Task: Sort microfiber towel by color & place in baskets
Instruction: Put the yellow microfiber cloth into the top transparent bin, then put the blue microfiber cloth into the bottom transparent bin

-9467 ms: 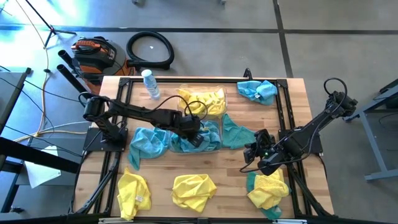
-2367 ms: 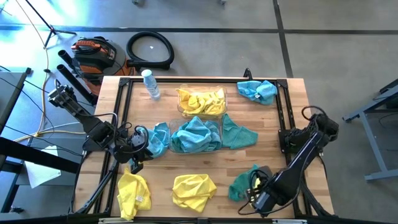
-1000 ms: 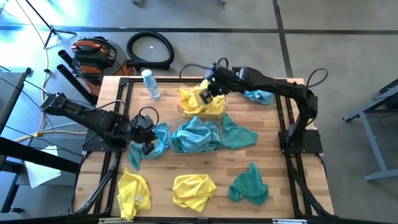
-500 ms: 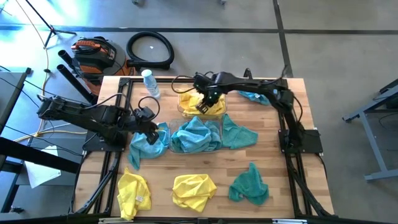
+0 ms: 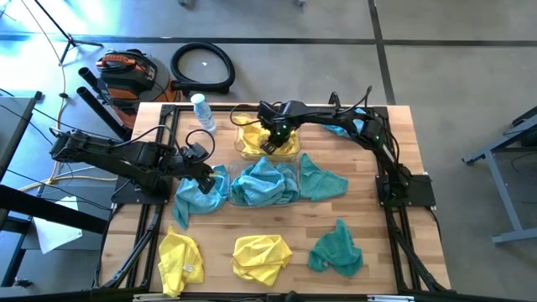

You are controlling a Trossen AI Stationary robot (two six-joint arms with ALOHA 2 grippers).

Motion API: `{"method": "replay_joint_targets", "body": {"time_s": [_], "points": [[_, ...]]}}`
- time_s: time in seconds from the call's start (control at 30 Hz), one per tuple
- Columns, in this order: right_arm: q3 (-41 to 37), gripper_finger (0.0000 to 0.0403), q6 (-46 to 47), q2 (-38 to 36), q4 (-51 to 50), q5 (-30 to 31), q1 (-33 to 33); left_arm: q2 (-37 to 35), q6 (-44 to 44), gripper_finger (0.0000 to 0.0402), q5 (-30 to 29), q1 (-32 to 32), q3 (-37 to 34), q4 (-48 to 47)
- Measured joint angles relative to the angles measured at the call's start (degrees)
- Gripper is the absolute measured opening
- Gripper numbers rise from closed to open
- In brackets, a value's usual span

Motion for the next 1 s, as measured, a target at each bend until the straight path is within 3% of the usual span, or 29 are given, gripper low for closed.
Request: {"method": "replay_joint_targets", "body": {"time_s": [0.4, 0.73, 1.0], "points": [[-0.3, 0.0095, 1.6, -3.4, -2.6, 3.4, -0.2, 0.0, -0.2, 0.0076, 0.0, 0.0, 0.0, 0.0], [-0.4, 0.0103, 5.5, -9.7, -4.1, 3.9, -0.2, 0.0, -0.8, 0.0076, 0.0, 0.0, 0.0, 0.3], [-0.4, 0.0103, 11.5, -19.0, -10.6, 11.8, 0.9, 0.0, -1.4, 0.0076, 5.0, -0.1, 0.0, 0.3]]}}
